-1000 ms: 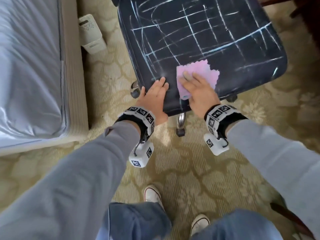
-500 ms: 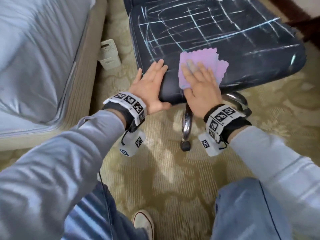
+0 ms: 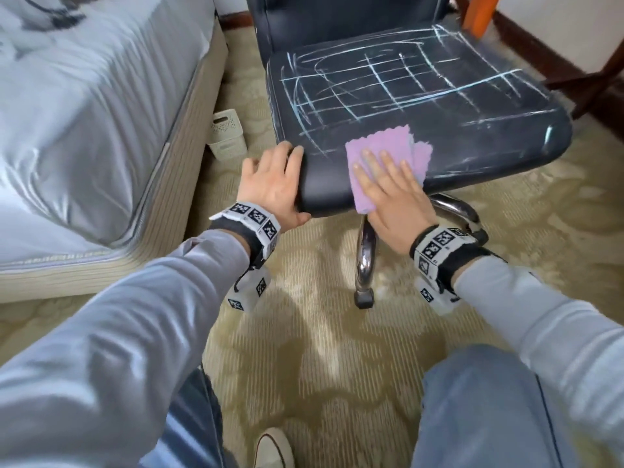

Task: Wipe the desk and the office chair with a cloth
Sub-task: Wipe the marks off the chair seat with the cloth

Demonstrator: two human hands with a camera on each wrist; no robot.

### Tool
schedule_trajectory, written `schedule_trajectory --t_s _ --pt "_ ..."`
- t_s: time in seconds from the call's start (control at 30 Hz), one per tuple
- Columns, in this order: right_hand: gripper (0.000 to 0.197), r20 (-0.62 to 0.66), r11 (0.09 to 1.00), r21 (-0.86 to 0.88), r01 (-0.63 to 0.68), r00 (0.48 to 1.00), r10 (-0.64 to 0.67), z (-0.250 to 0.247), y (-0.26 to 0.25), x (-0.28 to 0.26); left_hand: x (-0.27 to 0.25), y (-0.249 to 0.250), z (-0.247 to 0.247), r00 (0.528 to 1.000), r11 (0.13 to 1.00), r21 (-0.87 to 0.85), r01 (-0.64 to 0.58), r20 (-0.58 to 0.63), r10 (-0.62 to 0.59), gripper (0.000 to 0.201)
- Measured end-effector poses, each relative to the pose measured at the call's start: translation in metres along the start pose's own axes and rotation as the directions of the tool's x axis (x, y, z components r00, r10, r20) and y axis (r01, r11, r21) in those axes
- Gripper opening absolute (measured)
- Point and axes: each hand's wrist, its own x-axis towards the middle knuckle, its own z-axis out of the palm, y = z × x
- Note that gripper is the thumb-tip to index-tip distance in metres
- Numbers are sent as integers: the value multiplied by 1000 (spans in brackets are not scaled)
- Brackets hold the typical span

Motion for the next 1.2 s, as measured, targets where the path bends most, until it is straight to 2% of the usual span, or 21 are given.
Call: schedule_trajectory --t_s 0.1,0.17,0.3,0.37,0.4,0.47,0.53,0.57,0.63,0.73,0.8,0.87,0.9,0.97,1.03,1.07,1.13,1.2 --pt "75 -16 976 60 -211 977 212 -3 28 5 5 6 6 999 999 25 -36 7 35 122" --pt "77 -59 969 77 -236 969 241 3 11 8 6 13 15 1000 1000 -3 -5 -12 5 122" --pt "80 -84 999 23 30 996 -28 25 -55 -1 1 20 24 995 996 -68 59 -76 -64 112" --pt "79 -80 997 6 80 994 -79 29 -53 -7 1 19 23 994 996 -63 56 -91 -61 111" --pt "79 -81 999 -14 39 996 -40 29 -42 -10 1 19 21 994 997 -53 51 -89 -55 113" --pt "80 -68 988 -5 -152 986 151 29 -9 -16 2 20 17 997 998 -51 41 -64 -44 115" --pt "79 -62 939 83 -334 939 339 25 18 -22 0 19 17 998 996 -73 43 -53 -47 114" --pt "78 -65 924 106 -368 924 376 25 22 -21 0 19 18 997 995 -92 44 -54 -49 114" --pt "79 -102 945 103 -311 942 321 27 6 -15 0 18 21 997 989 -145 37 -62 -46 115" --pt "83 -159 997 76 -27 987 39 39 -46 -5 2 15 29 994 979 -203 5 -110 -28 108" --pt "85 -132 993 26 112 985 -108 44 -69 -2 3 10 36 984 973 -231 -31 -177 -11 94" --pt "87 -159 991 -20 132 978 -133 45 -57 -2 3 8 36 981 969 -245 -34 -194 -15 96" --pt "89 -160 997 -21 74 984 -76 47 -42 -6 3 8 35 985 967 -253 -28 -173 -17 102" --pt "87 -144 988 -11 -155 978 152 50 -1 -19 4 7 32 990 963 -270 -23 -142 -16 109" --pt "83 -140 929 68 -365 918 371 47 36 -32 4 8 29 990 960 -278 -27 -140 -13 110" --pt "82 -134 904 113 -412 895 425 46 44 -34 3 9 28 990 960 -278 -27 -143 -14 110" --pt "82 -145 894 145 -424 885 443 45 37 -29 0 14 28 989 967 -256 -9 -146 -29 112" --pt "82 -171 942 113 -316 928 332 45 11 -20 -5 29 28 984 983 -183 1 -173 -33 111"
